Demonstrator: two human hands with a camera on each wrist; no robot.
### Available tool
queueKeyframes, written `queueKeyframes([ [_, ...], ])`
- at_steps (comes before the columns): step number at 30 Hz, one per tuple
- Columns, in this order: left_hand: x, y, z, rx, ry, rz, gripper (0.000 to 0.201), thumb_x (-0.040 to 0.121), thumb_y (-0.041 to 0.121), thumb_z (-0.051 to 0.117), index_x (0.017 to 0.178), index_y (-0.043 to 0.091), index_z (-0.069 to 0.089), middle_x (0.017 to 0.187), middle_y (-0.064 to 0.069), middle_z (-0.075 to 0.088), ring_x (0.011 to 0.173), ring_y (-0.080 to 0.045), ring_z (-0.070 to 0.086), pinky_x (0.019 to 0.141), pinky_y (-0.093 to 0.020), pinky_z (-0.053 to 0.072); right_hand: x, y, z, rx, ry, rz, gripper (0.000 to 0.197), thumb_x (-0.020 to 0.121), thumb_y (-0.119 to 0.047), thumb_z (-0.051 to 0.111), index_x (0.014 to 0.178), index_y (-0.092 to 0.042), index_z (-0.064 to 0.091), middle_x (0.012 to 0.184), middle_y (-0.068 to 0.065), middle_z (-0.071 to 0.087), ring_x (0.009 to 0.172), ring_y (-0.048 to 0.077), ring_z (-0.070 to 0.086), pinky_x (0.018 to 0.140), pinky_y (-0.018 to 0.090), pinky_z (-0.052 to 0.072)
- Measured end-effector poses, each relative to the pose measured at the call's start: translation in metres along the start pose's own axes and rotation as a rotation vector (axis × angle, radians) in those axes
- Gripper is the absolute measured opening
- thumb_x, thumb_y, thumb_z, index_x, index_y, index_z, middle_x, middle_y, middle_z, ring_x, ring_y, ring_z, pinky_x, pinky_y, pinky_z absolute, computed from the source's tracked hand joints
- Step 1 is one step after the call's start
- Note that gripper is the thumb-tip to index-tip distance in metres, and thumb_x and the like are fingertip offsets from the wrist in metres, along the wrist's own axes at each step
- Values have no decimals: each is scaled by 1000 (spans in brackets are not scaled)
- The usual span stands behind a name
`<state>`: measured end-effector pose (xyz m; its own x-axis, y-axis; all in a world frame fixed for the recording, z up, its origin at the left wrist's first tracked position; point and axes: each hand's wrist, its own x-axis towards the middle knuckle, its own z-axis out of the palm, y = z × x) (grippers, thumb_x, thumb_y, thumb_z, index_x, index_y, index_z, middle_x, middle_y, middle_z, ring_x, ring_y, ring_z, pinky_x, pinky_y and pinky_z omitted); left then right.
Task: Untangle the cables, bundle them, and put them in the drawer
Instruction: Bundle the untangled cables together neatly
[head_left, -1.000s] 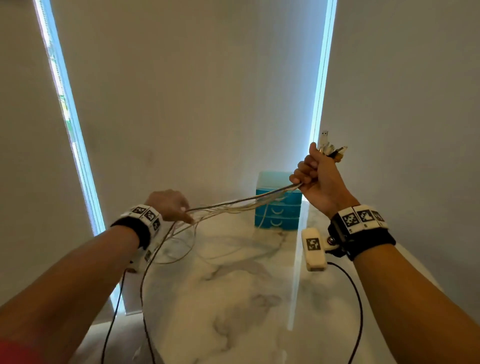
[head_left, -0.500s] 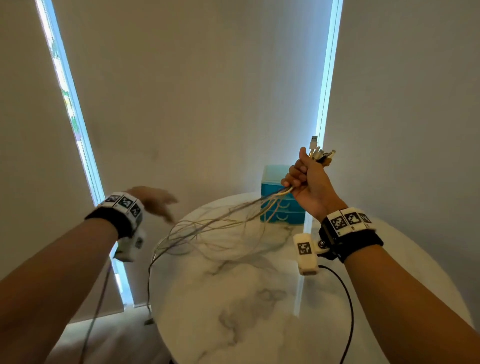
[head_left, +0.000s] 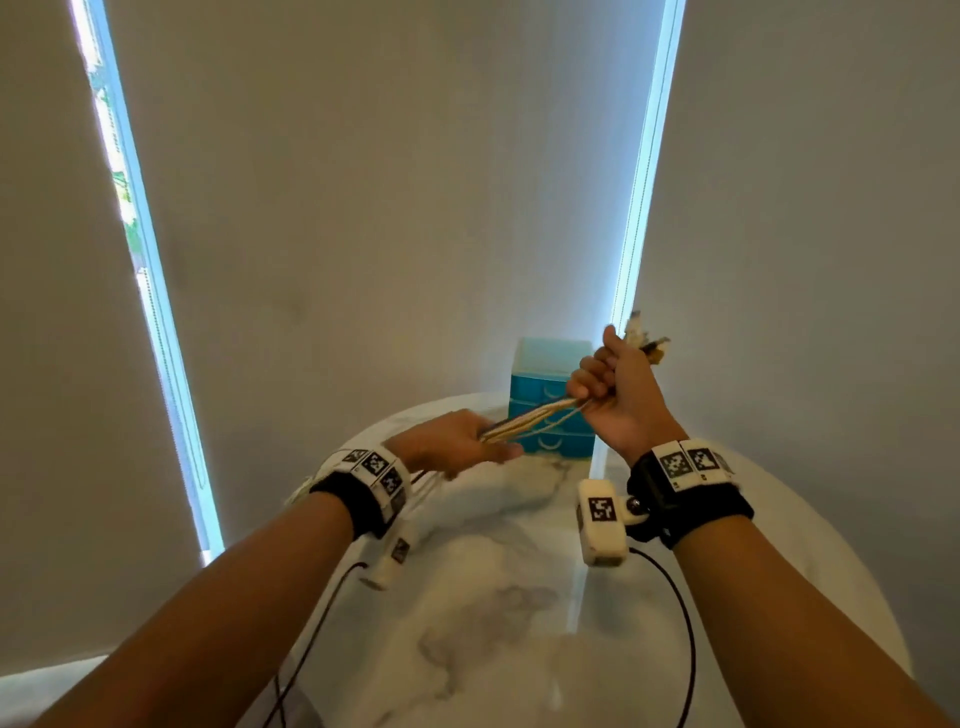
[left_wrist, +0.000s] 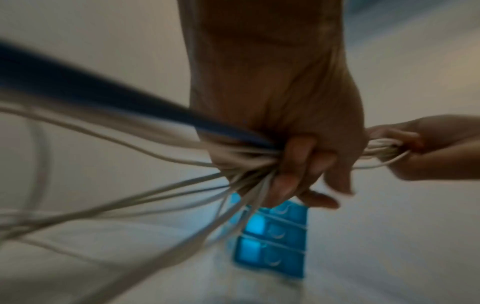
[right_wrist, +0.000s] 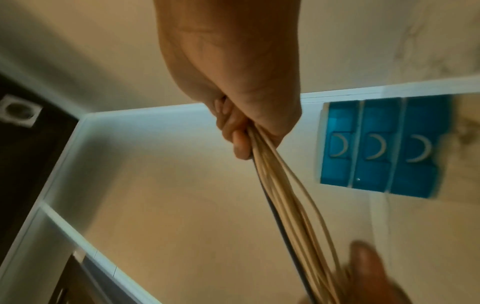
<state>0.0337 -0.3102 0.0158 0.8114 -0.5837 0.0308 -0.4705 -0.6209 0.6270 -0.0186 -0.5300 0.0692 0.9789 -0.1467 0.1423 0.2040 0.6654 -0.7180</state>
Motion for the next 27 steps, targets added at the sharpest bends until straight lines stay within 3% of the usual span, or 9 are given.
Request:
queueKeyframes([
  [2, -6, -21, -9, 151, 75, -71, 67, 81, 89, 63, 78, 23, 73, 66, 6, 61, 56, -12, 53, 57, -27, 45, 3, 4, -21, 33, 42, 26, 58, 111, -35, 55, 59, -25, 31, 49, -6, 22, 40, 10, 20, 41, 26, 26],
  [6, -4, -58, -17, 438, 194, -97, 62, 80, 90, 61, 63, 30, 68, 59, 11, 61, 60, -9, 57, 62, -30, 42, -2, 32, -44, -37, 40, 32, 56, 106, -29, 62, 61, -27, 28, 49, -6, 18, 41, 10, 17, 41, 26, 22],
  [9, 3, -60, -15, 402, -55, -177, 55, 77, 87, 68, 105, 39, 68, 108, 9, 71, 100, -15, 64, 87, -35, 49, -4, 43, -56, -117, 20, 11, 52, 105, -31, 64, 58, -28, 43, 54, -5, 20, 46, 10, 18, 44, 26, 23],
  [11, 5, -42, -8, 208, -321, -227, 88, 77, 75, 81, 150, 40, 45, 146, 6, 56, 132, -18, 54, 113, -39, 44, -5, 47, -70, -141, 15, 18, 49, 105, -32, 66, 59, -28, 51, 59, -4, 18, 49, 10, 18, 48, 27, 24],
  [13, 8, -15, 1, 36, -379, -134, 111, 78, 61, 88, 165, 42, 22, 159, 7, 43, 144, -16, 45, 122, -39, 39, -7, 54, -87, -167, 26, 34, 42, 103, -29, 70, 65, -26, 52, 64, -2, 15, 49, 11, 19, 49, 28, 25],
  [16, 25, 30, 15, -151, -77, 131, 78, 97, 45, 75, 162, 36, 33, 155, 6, 47, 141, -13, 49, 116, -32, 46, -13, 68, -102, -211, -9, 65, 12, 102, -23, 70, 93, -16, 67, 60, -4, 22, 47, 10, 21, 48, 27, 26],
  [19, 49, 72, 29, -187, 175, 286, 44, 108, 56, 49, 147, 38, 54, 145, 9, 59, 129, -12, 61, 102, -28, 55, -15, 74, -104, -234, -46, 80, 9, 103, -17, 67, 106, -13, 61, 57, -5, 26, 45, 10, 24, 46, 26, 30],
  [25, 75, 110, 51, -103, 140, 272, 40, 112, 50, 47, 118, 28, 81, 117, 13, 79, 107, -5, 73, 101, -29, 56, -22, 78, -103, -225, -34, 62, 15, 106, -8, 57, 91, -11, 60, 56, -3, 24, 46, 11, 24, 46, 27, 31],
  [27, 78, 110, 56, -195, 59, 201, 39, 113, 42, 48, 118, 23, 81, 115, 8, 80, 101, -6, 75, 87, -21, 59, -22, 77, -103, -225, -25, 66, 22, 107, -4, 51, 87, -11, 59, 55, -3, 27, 44, 10, 27, 46, 26, 32],
])
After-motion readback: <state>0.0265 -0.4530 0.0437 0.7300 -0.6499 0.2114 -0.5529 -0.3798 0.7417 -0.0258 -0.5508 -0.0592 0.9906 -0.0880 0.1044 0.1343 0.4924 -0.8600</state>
